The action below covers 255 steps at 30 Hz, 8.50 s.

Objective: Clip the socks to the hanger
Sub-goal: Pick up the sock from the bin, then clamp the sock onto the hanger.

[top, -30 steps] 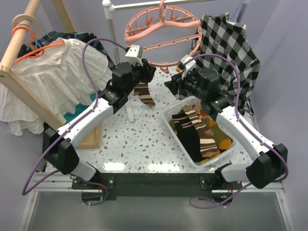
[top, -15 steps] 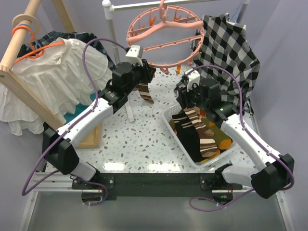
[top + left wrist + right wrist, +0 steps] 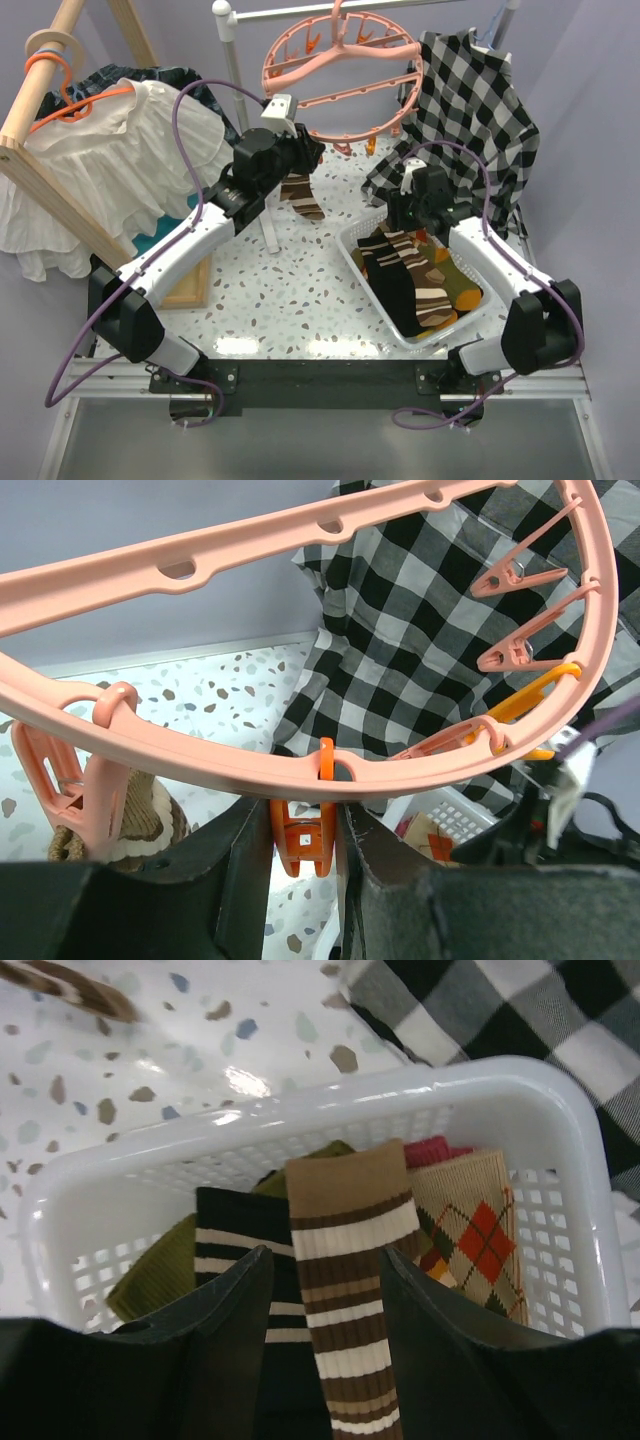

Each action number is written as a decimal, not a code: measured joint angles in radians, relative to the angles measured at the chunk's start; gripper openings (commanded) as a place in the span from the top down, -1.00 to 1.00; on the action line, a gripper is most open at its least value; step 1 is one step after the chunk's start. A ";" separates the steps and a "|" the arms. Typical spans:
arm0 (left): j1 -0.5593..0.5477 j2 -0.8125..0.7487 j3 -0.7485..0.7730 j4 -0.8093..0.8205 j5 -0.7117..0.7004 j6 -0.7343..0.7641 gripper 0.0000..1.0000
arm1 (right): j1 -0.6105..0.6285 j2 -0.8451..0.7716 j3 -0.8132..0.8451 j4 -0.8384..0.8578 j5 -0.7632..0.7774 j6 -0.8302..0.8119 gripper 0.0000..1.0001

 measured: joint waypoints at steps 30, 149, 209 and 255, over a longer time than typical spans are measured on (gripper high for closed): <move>0.000 -0.002 0.000 -0.016 0.018 -0.003 1.00 | 0.068 0.072 -0.098 -0.001 -0.027 0.051 1.00; 0.000 -0.042 0.004 -0.081 0.069 -0.021 1.00 | 0.229 0.051 -0.117 0.936 -0.223 0.126 1.00; 0.000 -0.061 -0.041 0.022 0.193 0.043 0.99 | 0.157 0.044 -0.076 0.994 -0.384 0.325 1.00; 0.002 -0.092 -0.077 0.053 0.161 -0.004 0.96 | 0.139 0.051 -0.113 1.069 -0.492 0.377 1.00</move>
